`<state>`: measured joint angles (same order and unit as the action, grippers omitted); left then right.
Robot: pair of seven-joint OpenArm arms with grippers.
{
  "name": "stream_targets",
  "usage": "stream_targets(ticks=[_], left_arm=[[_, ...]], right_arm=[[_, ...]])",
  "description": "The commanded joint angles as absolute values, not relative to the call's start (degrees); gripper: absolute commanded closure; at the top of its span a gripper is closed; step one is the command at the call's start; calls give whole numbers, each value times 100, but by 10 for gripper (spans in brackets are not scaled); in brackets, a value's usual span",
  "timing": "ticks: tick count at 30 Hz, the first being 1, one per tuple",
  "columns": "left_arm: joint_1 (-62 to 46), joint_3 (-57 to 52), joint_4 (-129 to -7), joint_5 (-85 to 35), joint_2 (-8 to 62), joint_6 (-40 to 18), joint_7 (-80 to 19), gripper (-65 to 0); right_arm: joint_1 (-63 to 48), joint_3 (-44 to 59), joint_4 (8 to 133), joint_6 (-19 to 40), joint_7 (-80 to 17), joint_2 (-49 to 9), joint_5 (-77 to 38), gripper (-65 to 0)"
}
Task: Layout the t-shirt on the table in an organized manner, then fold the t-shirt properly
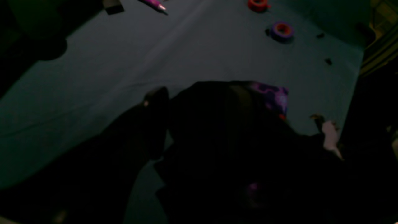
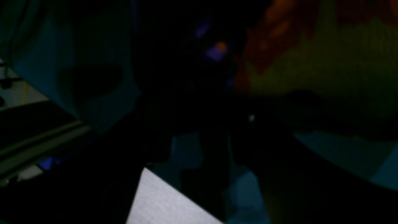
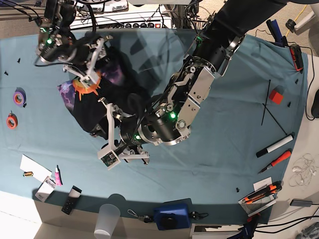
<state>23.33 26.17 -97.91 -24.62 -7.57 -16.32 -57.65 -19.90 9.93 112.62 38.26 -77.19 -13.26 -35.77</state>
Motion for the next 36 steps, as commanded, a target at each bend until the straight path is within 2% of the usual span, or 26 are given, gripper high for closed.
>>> stream_targets(ticks=[1, 4, 11, 16, 26, 28, 32, 36], left_arm=[[2458, 2609, -9891, -2504, -900, -1636, -5616, -307], [2458, 2606, -9891, -2502, -900, -1640, -5616, -307], [2458, 2606, -9891, -2307, -900, -1645, -5616, -307], [2458, 2606, -9891, -2309, -900, -1645, -5612, -307], [2458, 2606, -9891, -2307, -900, -1632, -5588, -307], [2458, 2606, -9891, -2261, -900, -1629, -5605, -307], [2464, 2534, -9900, -1809, -900, -1527, -5865, -307], [2460, 1992, -9974, -1608, -900, -1264, -6058, -305]], right_arm=[[-1984, 873, 11325, 3785, -7297, -1317, -3791, -287], [-1951, 683, 11325, 3588, -6788, -1315, -3798, -287], [-1859, 497, 11325, 3555, -7697, -1319, -3997, -287], [-1763, 491, 11325, 3776, -6971, -1293, -4375, -287], [-1225, 480, 11321, 3756, -7032, -1007, -4056, -287], [-1223, 484, 11323, 3769, -7277, -1009, -4274, -287], [-1225, 602, 11445, 4000, -7771, -1085, -5485, -287], [-1210, 1157, 11633, 4000, -7343, -1096, -5638, -287]])
